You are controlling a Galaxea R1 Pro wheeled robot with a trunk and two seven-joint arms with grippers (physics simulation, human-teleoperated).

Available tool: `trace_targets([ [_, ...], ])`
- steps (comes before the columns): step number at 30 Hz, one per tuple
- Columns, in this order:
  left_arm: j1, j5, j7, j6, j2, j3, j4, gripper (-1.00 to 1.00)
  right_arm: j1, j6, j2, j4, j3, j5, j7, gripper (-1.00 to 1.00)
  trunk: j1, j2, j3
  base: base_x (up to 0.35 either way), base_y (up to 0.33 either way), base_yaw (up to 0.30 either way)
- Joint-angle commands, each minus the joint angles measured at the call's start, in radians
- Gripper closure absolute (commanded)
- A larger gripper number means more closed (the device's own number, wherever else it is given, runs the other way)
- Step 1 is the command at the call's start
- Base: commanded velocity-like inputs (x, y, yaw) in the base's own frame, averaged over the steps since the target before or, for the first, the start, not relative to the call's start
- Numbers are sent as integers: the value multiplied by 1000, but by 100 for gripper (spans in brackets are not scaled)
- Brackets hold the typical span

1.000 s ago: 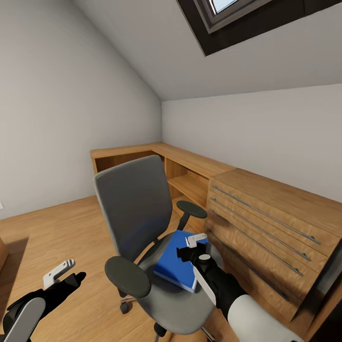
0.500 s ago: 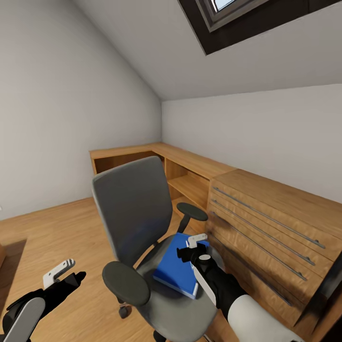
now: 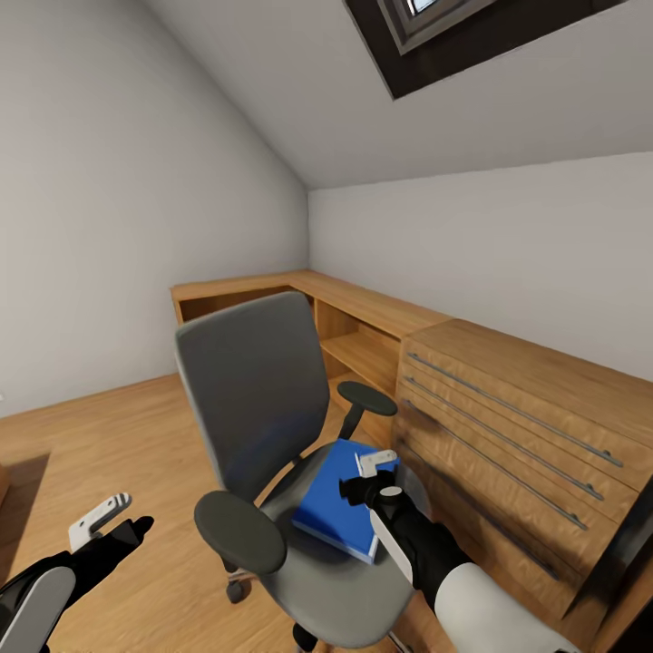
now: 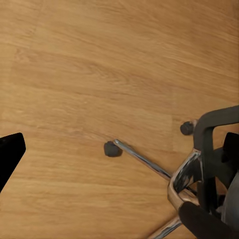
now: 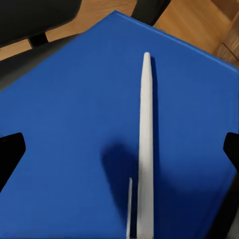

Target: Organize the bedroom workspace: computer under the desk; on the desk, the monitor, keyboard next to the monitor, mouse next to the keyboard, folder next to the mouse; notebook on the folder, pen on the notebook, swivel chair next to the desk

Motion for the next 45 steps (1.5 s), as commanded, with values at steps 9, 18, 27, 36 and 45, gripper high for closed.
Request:
trace_targets([
  [9, -1, 10, 9, 2, -1, -1, -1, -100, -1, 13, -2, 2, 3, -12, -9, -100, 11, -22, -11, 0, 0, 0],
  [18, -1, 10, 10, 2, -1, 0, 0, -100, -2, 87, -1, 2, -46, -13, -9, -100, 11, -22, -11, 0, 0, 0],
  [27, -1, 10, 10, 2, -1, 1, 0, -100, -2, 98, -1, 2, -51, -13, -10, -100, 11, -22, -11, 0, 0, 0],
  [36, -1, 10, 11, 2, -1, 1, 0, -100, -1, 113, -1, 2, -51, -13, -9, -100, 23, -43, -20, 0, 0, 0],
  [45, -1, 10, 11, 2, -1, 1, 0, -100, -1, 114, -1, 2, -51, -13, -9, -100, 27, -50, -23, 0, 0, 0],
])
